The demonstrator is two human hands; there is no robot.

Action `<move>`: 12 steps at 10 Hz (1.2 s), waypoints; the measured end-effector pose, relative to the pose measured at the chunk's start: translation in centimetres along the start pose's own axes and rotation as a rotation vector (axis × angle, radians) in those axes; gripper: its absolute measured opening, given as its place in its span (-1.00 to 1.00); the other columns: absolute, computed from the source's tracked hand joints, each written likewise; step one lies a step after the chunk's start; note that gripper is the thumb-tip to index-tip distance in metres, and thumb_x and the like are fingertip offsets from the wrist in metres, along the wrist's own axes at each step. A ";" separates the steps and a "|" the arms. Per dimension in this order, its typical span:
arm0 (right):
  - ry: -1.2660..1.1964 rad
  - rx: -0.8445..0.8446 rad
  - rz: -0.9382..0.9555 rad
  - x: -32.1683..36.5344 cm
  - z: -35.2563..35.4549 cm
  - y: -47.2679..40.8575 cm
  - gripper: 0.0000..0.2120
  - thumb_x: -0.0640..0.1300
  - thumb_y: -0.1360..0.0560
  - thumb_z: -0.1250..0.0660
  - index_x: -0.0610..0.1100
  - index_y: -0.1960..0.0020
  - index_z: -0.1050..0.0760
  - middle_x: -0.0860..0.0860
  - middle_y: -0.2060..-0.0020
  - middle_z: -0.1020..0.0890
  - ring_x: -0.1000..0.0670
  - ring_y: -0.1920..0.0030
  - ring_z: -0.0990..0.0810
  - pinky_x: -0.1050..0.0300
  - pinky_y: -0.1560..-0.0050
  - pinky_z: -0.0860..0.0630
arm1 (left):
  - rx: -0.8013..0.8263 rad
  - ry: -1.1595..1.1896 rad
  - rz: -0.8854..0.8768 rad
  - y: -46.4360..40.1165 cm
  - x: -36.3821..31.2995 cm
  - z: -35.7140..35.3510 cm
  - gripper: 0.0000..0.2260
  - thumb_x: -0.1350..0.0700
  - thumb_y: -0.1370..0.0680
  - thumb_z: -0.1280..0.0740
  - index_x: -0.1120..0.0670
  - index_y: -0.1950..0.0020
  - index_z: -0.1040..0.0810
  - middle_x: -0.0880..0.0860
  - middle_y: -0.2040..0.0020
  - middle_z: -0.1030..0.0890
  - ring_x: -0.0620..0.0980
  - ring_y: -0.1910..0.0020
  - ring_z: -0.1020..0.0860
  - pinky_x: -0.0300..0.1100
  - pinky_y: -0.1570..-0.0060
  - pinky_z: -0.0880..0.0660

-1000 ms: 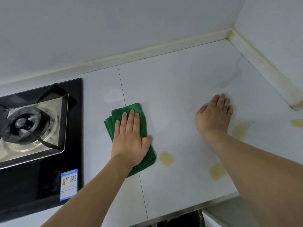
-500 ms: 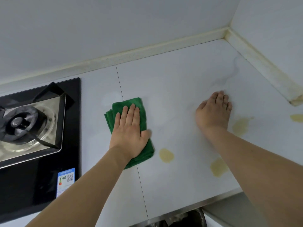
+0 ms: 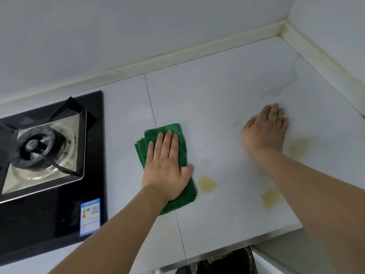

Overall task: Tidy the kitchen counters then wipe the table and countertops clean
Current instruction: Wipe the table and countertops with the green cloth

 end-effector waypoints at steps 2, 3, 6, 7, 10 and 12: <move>0.040 0.004 0.006 0.0 -0.2 0.0 -0.44 -0.09 -0.62 0.05 -0.33 -0.54 0.00 -0.22 -0.54 -0.04 -0.19 -0.54 0.01 -0.11 -0.52 0.09 | -0.019 -0.016 -0.003 -4.7 0.4 0.4 -0.18 -0.26 -0.42 0.25 0.11 -0.61 0.17 0.05 -0.62 0.18 0.04 -0.58 0.24 0.05 -0.53 0.25; 0.045 0.007 0.002 -0.1 -0.2 -0.1 -0.44 -0.09 -0.62 0.04 -0.34 -0.53 0.00 -0.23 -0.54 -0.04 -0.20 -0.54 0.01 -0.11 -0.52 0.10 | -0.019 -0.021 -0.006 -5.1 0.3 0.5 -0.16 -0.25 -0.39 0.28 0.12 -0.61 0.16 0.06 -0.62 0.17 0.04 -0.58 0.23 0.05 -0.54 0.23; 0.001 0.006 0.001 0.1 0.2 0.2 -0.44 -0.09 -0.62 0.04 -0.35 -0.54 0.00 -0.22 -0.54 -0.04 -0.20 -0.54 0.01 -0.10 -0.52 0.11 | -0.006 0.032 0.033 2.3 -2.8 -0.5 -0.26 -0.20 -0.51 0.20 0.15 -0.60 0.23 0.09 -0.60 0.23 0.08 -0.57 0.27 0.08 -0.53 0.23; -0.016 0.003 0.013 0.0 0.4 0.5 -0.44 -0.09 -0.62 0.05 -0.35 -0.53 -0.01 -0.23 -0.54 -0.04 -0.19 -0.54 0.01 -0.09 -0.53 0.11 | 0.003 0.026 0.009 7.8 -4.9 -1.4 -0.27 -0.20 -0.53 0.16 0.16 -0.59 0.26 0.11 -0.59 0.27 0.09 -0.56 0.32 0.09 -0.53 0.26; -0.001 0.001 0.021 -0.4 0.0 0.5 -0.45 -0.08 -0.63 0.05 -0.34 -0.54 -0.01 -0.21 -0.55 -0.03 -0.17 -0.55 0.02 -0.07 -0.53 0.12 | -0.007 0.030 -0.018 8.1 -4.9 -2.1 -0.25 -0.21 -0.52 0.08 0.13 -0.61 0.20 0.07 -0.60 0.24 0.06 -0.56 0.31 0.06 -0.52 0.29; 0.006 0.010 0.026 -0.4 0.1 0.5 -0.44 -0.08 -0.63 0.06 -0.33 -0.54 0.01 -0.21 -0.55 -0.02 -0.17 -0.55 0.03 -0.07 -0.53 0.12 | -0.028 -0.024 -0.039 2.2 -3.0 -1.0 -0.25 -0.24 -0.52 0.11 0.11 -0.61 0.19 0.06 -0.61 0.20 0.05 -0.57 0.26 0.04 -0.53 0.27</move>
Point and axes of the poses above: each hand's wrist, its own y-axis away from the middle knuckle, its own z-axis out of the back of the hand, x = y × z, the point moved 1 cm from there along -y, towards the middle knuckle
